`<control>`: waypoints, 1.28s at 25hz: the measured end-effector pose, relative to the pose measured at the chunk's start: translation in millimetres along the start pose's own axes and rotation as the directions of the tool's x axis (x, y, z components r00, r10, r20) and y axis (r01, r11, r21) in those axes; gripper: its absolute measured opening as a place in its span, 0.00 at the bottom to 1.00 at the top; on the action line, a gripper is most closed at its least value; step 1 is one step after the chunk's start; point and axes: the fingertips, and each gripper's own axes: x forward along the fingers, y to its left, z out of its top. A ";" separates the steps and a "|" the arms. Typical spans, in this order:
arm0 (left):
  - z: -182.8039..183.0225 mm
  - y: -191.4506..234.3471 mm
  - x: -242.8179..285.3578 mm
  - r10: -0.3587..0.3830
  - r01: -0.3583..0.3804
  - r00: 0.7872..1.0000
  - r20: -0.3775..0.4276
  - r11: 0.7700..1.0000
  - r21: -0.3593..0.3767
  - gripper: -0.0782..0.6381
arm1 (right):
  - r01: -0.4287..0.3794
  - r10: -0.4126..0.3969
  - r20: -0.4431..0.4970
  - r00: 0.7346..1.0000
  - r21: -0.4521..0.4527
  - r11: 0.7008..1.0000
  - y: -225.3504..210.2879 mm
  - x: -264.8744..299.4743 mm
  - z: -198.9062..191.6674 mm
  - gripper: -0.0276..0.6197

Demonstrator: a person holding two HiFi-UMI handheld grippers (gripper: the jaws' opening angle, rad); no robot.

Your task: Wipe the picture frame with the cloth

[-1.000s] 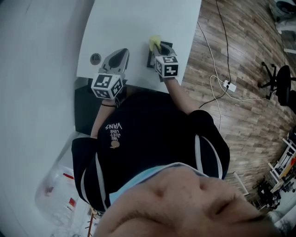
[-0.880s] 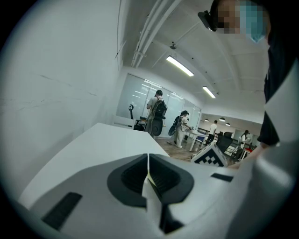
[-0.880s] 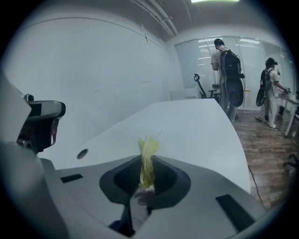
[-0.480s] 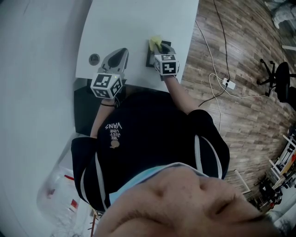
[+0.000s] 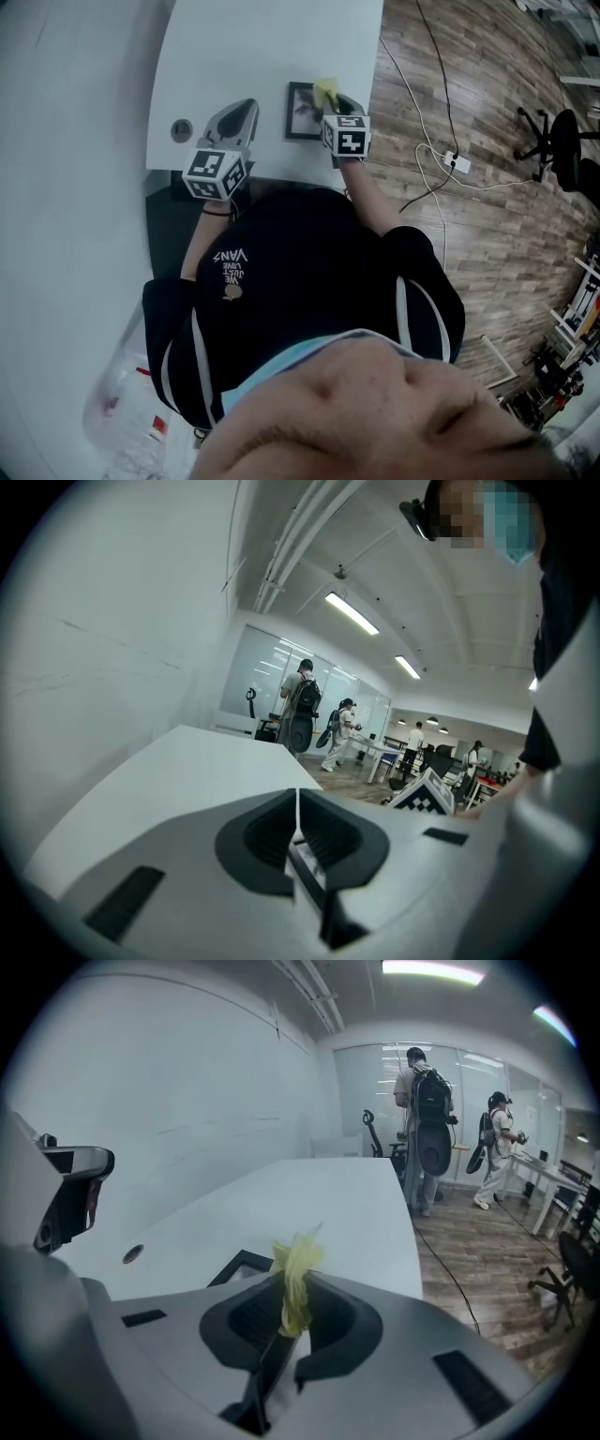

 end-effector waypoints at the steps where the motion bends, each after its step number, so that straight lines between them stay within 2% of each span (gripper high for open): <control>1: 0.9 -1.7 0.1 -0.006 0.006 1.000 0.000 1.000 0.003 0.13 | 0.009 -0.009 0.000 1.000 0.004 1.000 -3.3 -3.6 -0.8 0.11; 10: 2.3 -11.8 8.6 -0.043 0.043 0.999 -0.002 0.999 0.010 0.13 | 0.068 -0.068 0.002 0.998 0.035 0.997 -26.9 -18.5 -5.4 0.11; 15: 0.3 -11.9 7.3 -0.037 0.037 0.999 -0.003 0.999 0.005 0.13 | 0.068 -0.069 0.013 0.998 0.046 0.997 -28.4 -22.0 -3.4 0.11; 18: 0.2 -11.9 1.9 -0.030 0.030 1.000 0.004 1.000 0.004 0.13 | 0.017 -0.020 0.045 0.999 0.054 0.998 -8.3 -26.2 4.4 0.11; 23: 2.4 -9.7 -10.0 -0.001 0.001 1.000 0.013 1.000 0.003 0.13 | -0.100 0.099 0.066 0.993 0.011 0.995 43.3 -22.9 13.7 0.11; 32: -5.8 9.2 -40.9 0.100 -0.100 0.995 0.016 0.995 -0.023 0.13 | -0.187 0.188 0.033 0.982 -0.037 0.982 84.7 -2.3 11.1 0.11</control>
